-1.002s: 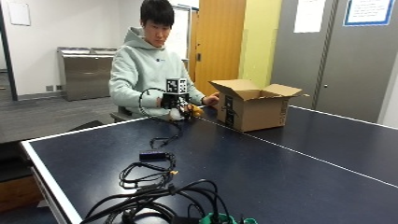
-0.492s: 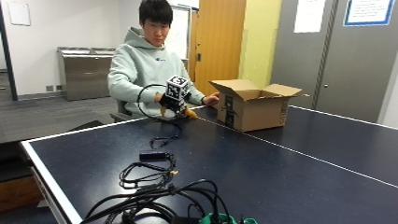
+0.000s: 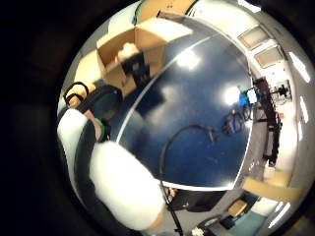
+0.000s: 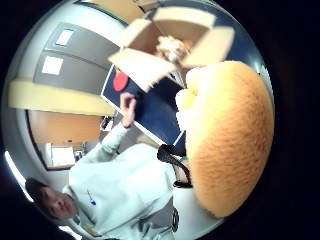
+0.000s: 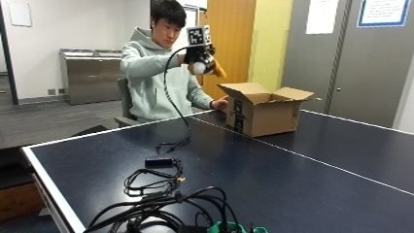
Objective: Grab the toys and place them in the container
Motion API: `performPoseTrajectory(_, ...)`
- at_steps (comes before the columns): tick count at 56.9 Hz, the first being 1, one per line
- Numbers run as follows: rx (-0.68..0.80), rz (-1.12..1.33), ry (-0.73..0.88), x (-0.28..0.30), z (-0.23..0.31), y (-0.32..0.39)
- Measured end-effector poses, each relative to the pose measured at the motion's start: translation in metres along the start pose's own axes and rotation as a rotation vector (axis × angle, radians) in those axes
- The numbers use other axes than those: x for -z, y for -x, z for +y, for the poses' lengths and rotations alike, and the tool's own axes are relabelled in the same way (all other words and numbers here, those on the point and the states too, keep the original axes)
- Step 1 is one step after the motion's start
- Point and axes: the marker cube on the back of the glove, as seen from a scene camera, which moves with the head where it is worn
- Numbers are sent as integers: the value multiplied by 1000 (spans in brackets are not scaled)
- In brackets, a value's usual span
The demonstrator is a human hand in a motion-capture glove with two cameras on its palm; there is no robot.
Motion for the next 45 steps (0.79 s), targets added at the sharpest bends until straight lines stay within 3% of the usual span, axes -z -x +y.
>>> performPoseTrajectory(2,-46,-30,-34,15,-17,24)
performPoseTrajectory(12,96,-160,-217,68,-100,70)
performPoseTrajectory(15,14,-136,-253,74,-127,72)
performPoseTrajectory(20,-255,-15,-262,70,-166,60)
performPoseTrajectory(25,-72,-135,-294,67,-181,73)
performPoseTrajectory(33,-551,-86,-117,32,-204,25)
performPoseTrajectory(41,-241,-94,-175,17,-188,54)
performPoseTrajectory(45,-412,-72,-164,12,-185,48)
